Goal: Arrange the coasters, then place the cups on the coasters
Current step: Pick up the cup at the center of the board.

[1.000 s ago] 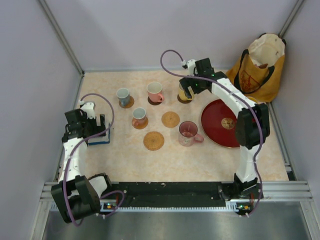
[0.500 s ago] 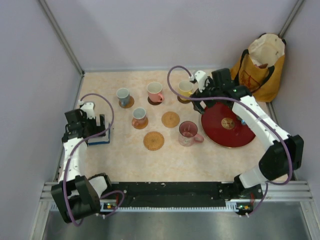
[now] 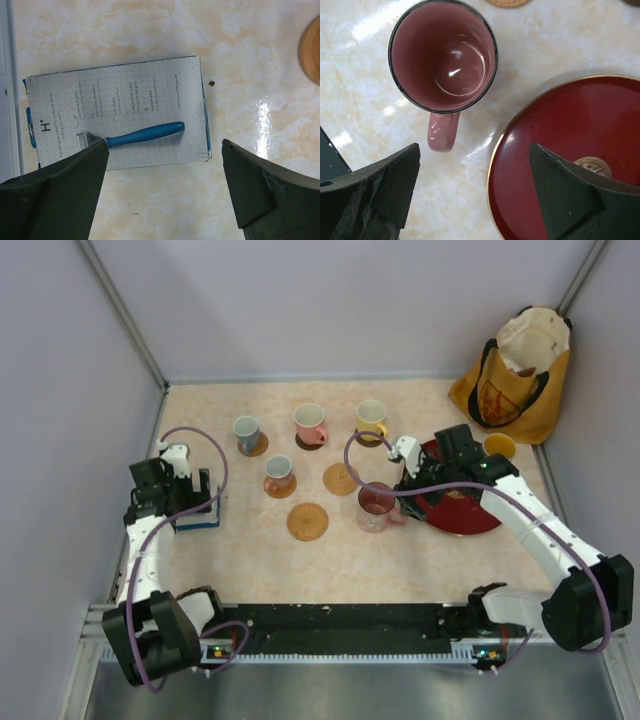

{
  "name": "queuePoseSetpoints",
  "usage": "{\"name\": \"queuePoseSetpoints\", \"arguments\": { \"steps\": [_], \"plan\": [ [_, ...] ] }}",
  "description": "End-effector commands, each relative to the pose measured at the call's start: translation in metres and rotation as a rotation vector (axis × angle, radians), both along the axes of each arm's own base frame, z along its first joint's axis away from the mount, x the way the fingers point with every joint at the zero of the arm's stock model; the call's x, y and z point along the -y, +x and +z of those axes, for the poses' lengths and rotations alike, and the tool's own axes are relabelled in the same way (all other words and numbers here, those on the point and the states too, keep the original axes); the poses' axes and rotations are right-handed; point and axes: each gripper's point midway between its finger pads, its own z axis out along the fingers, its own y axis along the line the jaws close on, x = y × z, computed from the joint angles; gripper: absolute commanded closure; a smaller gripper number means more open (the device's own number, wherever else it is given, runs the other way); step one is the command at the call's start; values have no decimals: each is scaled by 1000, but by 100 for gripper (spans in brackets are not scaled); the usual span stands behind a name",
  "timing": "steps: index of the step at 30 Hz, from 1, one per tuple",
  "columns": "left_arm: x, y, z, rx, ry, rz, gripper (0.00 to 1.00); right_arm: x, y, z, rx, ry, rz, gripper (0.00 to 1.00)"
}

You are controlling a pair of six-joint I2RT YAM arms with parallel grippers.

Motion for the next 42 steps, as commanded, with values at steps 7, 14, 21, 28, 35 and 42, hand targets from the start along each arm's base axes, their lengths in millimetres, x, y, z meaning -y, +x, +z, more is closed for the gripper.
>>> {"name": "queuePoseSetpoints", "arguments": {
  "steps": [7, 14, 21, 28, 35, 42],
  "plan": [
    [0, 8, 13, 57, 1, -11, 1, -16, -1, -37, -64, 59, -28, 16],
    [-2, 7, 6, 25, 0, -2, 1, -25, -5, -52, -106, 90, -20, 20],
    [-3, 6, 8, 36, 8, 0, 1, -32, -9, -73, -172, 83, -19, 26],
    [-3, 6, 7, 31, 7, 2, 1, -36, -13, -88, -209, 60, 0, 37],
    [-5, 6, 5, 27, 11, 8, 1, -41, -16, -95, -213, 37, 25, 54],
    [-5, 7, 4, 21, 8, 7, 1, -41, -16, -93, -210, 39, 26, 90]
  ]
}}
